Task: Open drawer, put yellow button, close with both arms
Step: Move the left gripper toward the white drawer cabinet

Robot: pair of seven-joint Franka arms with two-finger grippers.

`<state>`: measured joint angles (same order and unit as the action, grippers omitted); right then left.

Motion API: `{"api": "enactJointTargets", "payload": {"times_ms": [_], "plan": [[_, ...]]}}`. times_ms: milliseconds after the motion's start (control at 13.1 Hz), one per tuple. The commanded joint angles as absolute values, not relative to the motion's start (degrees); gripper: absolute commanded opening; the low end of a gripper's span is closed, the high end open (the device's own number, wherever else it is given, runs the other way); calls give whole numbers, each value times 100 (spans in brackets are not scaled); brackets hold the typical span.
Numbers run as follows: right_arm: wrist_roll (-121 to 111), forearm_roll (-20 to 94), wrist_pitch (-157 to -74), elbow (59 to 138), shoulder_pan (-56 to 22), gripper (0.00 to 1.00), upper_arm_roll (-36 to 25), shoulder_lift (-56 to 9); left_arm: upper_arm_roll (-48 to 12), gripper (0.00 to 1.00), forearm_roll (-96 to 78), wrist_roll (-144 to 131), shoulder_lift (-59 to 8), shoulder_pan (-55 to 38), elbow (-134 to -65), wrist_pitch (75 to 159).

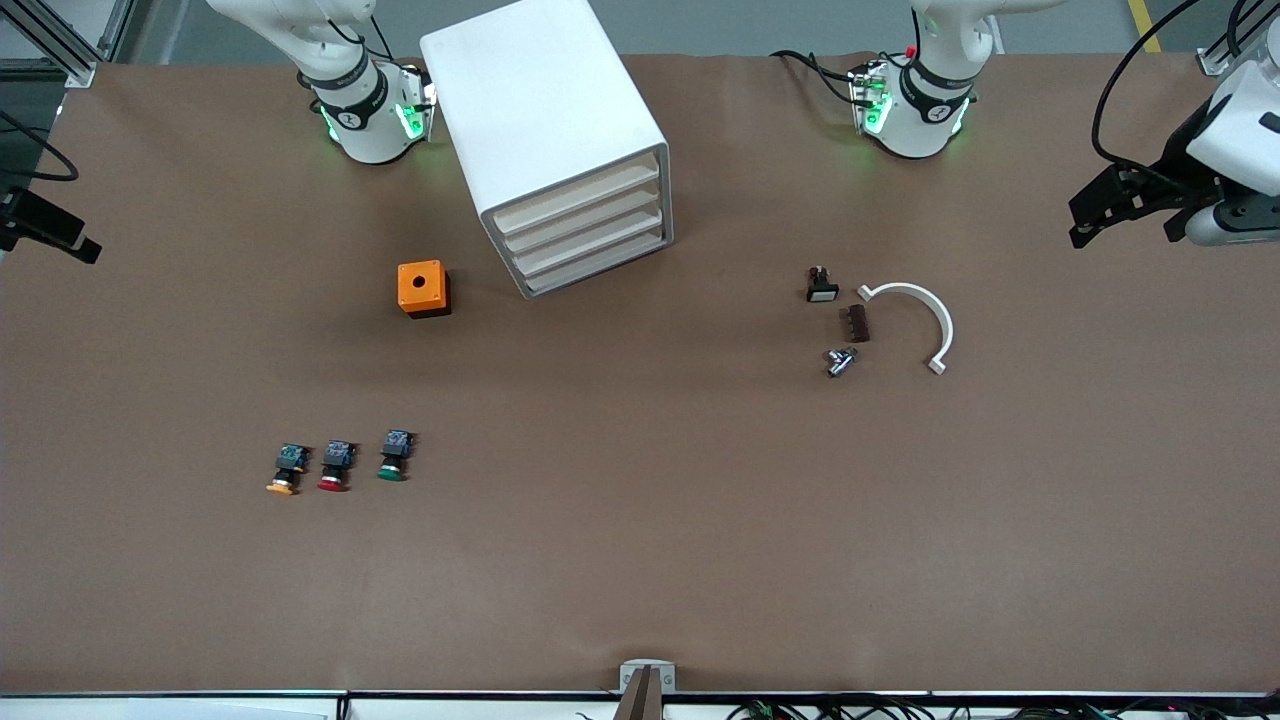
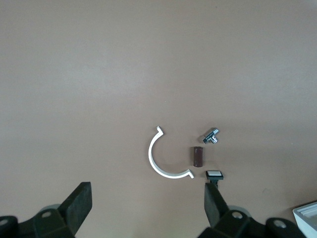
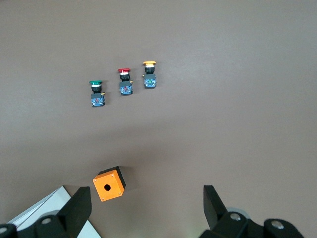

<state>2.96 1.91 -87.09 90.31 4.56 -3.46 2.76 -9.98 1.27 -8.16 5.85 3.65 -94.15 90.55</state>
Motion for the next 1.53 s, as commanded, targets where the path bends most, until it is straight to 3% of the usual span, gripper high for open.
{"api": "enactJointTargets", "payload": {"times_ms": [0, 919, 1455], "plan": [[229, 202, -8719, 9114, 563, 100, -273, 396, -1055, 100, 246, -826, 571, 431, -9369, 9062], [229, 211, -8762, 9114, 571, 100, -290, 387, -1081, 100, 167, -1036, -306, 360, -9272, 9114], [220, 299, -8763, 9114, 642, 100, -272, 404, -1274, 100, -201, -2985, -1176, 1, -9264, 9308]]}}
